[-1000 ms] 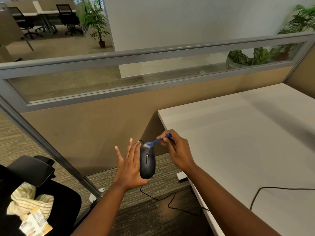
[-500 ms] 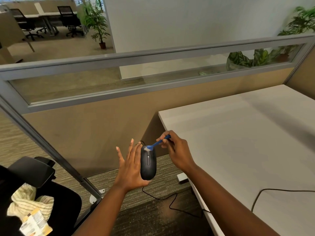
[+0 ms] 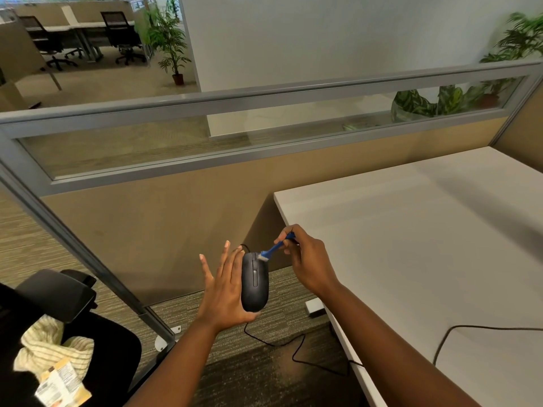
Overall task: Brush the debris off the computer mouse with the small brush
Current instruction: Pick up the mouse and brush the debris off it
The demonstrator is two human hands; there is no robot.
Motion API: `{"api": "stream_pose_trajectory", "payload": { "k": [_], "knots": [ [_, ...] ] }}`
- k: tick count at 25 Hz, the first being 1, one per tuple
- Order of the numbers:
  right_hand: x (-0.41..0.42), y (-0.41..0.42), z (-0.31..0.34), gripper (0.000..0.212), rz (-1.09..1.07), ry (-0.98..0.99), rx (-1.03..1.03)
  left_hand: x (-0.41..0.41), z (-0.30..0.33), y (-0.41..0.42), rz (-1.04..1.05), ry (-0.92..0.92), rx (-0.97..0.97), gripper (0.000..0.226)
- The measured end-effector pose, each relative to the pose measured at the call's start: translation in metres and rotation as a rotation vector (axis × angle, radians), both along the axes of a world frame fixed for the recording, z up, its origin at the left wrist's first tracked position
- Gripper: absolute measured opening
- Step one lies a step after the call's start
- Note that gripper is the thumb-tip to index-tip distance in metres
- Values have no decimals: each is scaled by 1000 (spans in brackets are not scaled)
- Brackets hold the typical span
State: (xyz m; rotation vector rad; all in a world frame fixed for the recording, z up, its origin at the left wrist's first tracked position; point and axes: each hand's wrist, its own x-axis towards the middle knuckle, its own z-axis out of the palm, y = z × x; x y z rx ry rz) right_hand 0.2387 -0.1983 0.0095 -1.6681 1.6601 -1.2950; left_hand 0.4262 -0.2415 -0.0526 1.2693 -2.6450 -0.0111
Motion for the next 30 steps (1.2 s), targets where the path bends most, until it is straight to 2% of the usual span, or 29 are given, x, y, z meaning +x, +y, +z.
{"api": "stream_pose_trajectory", "payload": {
  "k": [3, 15, 22, 26, 30],
  "knots": [
    [3, 1, 1, 10, 25, -44, -37, -1, 0, 1, 0, -5, 2, 129],
    [-1, 5, 4, 12, 53, 122, 14, 1, 0, 3, 7, 4, 9, 130],
    [5, 5, 4, 11, 15, -110, -37, -1, 1, 6, 1, 9, 17, 129],
    [3, 6, 2, 14, -80, -13, -27, -1, 3, 8, 1, -8, 11, 130],
    [4, 11, 4, 14, 66, 18, -55, -1, 3, 9, 4, -4, 8, 128]
  ]
}}
